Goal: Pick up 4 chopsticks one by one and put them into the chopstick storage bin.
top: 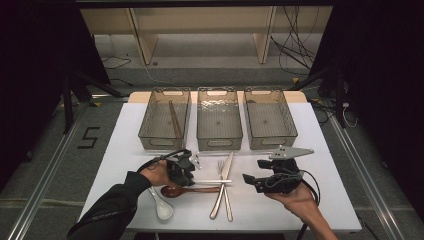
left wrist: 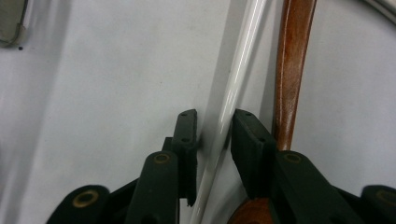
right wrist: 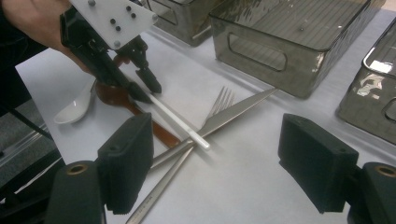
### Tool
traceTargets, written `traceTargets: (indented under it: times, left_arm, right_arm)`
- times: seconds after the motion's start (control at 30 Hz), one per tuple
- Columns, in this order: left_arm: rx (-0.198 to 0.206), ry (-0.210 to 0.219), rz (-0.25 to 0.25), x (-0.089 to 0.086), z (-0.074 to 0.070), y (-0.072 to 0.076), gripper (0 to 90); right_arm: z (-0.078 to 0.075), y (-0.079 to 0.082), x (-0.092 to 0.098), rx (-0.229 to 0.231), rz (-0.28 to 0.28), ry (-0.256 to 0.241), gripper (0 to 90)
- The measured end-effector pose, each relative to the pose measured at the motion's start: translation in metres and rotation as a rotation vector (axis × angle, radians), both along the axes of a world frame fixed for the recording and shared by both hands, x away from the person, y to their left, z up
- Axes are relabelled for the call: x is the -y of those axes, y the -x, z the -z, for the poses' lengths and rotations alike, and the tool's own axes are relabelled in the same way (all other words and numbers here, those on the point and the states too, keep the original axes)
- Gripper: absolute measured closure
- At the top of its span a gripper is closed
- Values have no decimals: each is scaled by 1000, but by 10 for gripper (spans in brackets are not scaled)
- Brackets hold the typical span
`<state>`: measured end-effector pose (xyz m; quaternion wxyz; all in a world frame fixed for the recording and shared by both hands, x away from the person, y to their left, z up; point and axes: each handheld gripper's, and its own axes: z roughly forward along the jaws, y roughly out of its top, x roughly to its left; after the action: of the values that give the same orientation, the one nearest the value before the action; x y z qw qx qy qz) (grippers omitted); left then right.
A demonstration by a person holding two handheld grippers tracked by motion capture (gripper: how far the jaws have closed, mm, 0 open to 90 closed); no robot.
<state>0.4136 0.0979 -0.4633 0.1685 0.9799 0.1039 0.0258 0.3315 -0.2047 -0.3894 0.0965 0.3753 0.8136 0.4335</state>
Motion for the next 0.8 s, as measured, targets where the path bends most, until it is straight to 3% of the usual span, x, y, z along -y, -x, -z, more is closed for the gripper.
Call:
traceTargets:
  times: [0.37,0.67,0.8]
  left_arm:
    - [9,-13,50,2,-1,1,828]
    - [74,-7,63,-1,-1,0,843]
    - [111,13,45,-3,-5,-1,846]
  right_arm:
    - [0,0,0,-1,0,2,277]
    - [0,0,0,2,-1,1,277]
    - [0,0,0,2,-1,2,277]
